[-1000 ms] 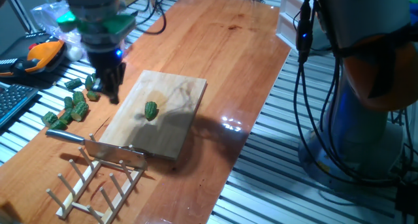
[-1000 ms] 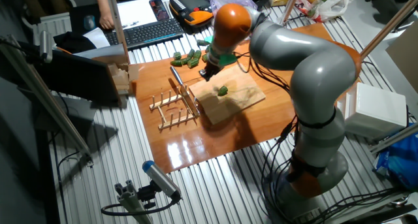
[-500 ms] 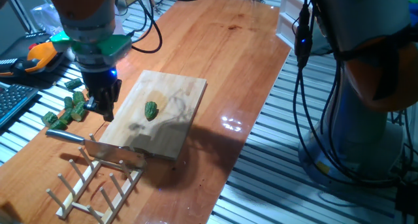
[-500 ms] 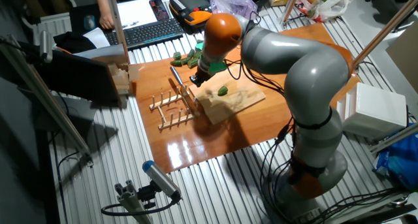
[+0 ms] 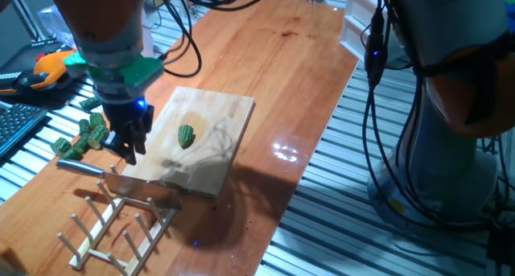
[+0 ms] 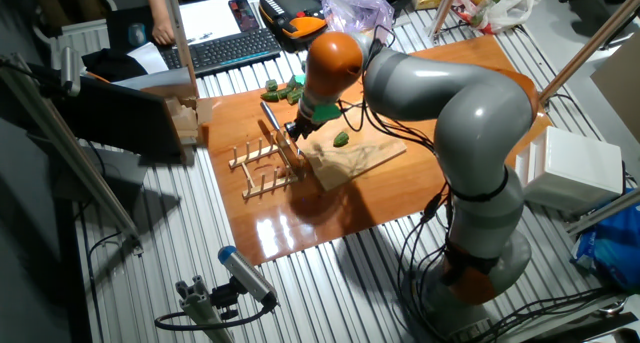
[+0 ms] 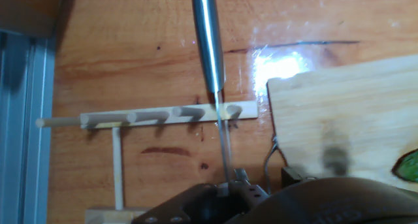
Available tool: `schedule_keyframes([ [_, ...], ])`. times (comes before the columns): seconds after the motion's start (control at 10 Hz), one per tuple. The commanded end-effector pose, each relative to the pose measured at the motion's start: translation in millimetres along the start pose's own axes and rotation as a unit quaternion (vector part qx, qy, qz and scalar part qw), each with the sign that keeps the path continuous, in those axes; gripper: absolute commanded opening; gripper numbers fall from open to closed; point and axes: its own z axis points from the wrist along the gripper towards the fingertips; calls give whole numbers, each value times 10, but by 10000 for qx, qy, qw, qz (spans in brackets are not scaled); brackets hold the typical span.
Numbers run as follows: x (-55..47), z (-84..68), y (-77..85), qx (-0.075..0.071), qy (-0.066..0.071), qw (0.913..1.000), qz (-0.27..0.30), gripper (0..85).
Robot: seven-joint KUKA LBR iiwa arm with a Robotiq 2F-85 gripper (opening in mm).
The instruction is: Chop the cucumber into shreds
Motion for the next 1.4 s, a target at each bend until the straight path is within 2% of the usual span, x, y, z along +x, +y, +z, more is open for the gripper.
schedule_keyframes([
  [0.0,35,30,28,-3,-9,10000,22,340],
  [0.3,34,30,22,14,-38,10000,52,340],
  [0.4,34,30,22,46,-59,10000,34,510],
  [0.5,34,30,22,116,-78,9999,22,510],
  [0.6,34,30,22,356,-116,9993,11,510],
  [0.7,34,30,22,669,-268,9974,22,510],
  [0.8,34,30,22,989,-216,9948,-105,510],
  [0.9,34,30,22,797,-42,9966,-212,340],
  [1.0,34,30,22,715,34,9970,-293,340],
  [1.1,34,30,22,865,-39,9961,-194,340],
  [1.2,34,30,22,956,-130,9951,-217,340],
  [1.3,34,30,22,929,-189,9953,-189,340],
])
